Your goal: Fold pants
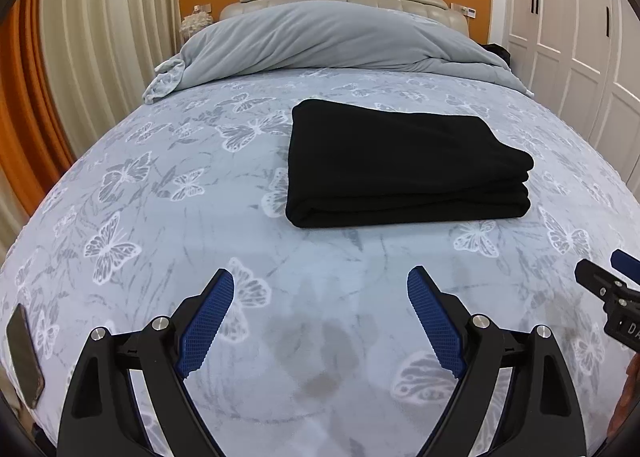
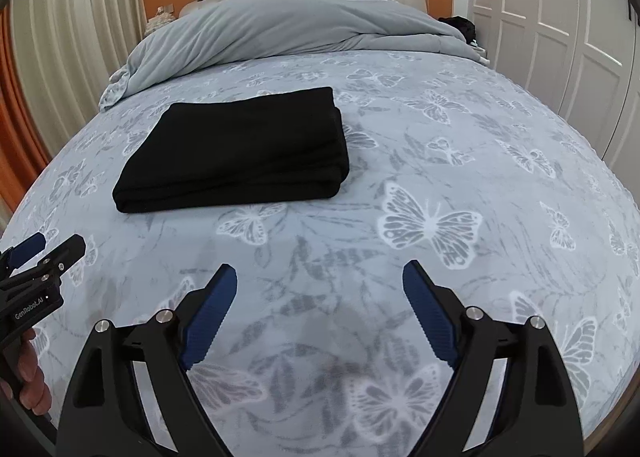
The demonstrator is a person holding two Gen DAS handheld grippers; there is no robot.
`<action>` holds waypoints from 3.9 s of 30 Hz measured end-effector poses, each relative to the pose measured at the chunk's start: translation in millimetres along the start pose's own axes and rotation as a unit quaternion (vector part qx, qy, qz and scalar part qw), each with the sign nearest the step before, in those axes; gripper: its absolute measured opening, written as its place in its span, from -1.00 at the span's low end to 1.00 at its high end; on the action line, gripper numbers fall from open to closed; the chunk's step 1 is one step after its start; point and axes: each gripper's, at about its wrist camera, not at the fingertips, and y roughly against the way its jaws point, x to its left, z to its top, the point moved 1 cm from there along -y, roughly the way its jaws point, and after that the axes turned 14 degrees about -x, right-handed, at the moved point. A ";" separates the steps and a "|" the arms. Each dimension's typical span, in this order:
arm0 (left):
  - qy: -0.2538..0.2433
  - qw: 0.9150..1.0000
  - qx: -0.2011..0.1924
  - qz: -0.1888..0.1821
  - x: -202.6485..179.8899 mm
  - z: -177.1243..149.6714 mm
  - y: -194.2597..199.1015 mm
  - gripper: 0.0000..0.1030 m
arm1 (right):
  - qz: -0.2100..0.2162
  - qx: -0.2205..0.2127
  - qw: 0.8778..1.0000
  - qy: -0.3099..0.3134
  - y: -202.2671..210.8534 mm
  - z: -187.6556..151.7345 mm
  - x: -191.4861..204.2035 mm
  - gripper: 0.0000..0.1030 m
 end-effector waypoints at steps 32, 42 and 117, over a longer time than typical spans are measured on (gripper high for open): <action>-0.010 1.000 0.005 -0.003 -7.4 -3.2 -1.7 0.67 | 0.006 0.008 1.000 0.008 -4.2 -5.0 6.8 0.61; -0.007 1.000 -0.012 0.001 -8.0 -2.8 2.4 0.67 | 0.010 0.010 1.000 0.011 -4.6 -7.9 9.7 0.61; -0.026 1.000 0.007 0.004 -17.0 -7.6 -2.1 0.67 | 0.012 0.015 1.000 0.014 -5.4 -13.3 12.1 0.62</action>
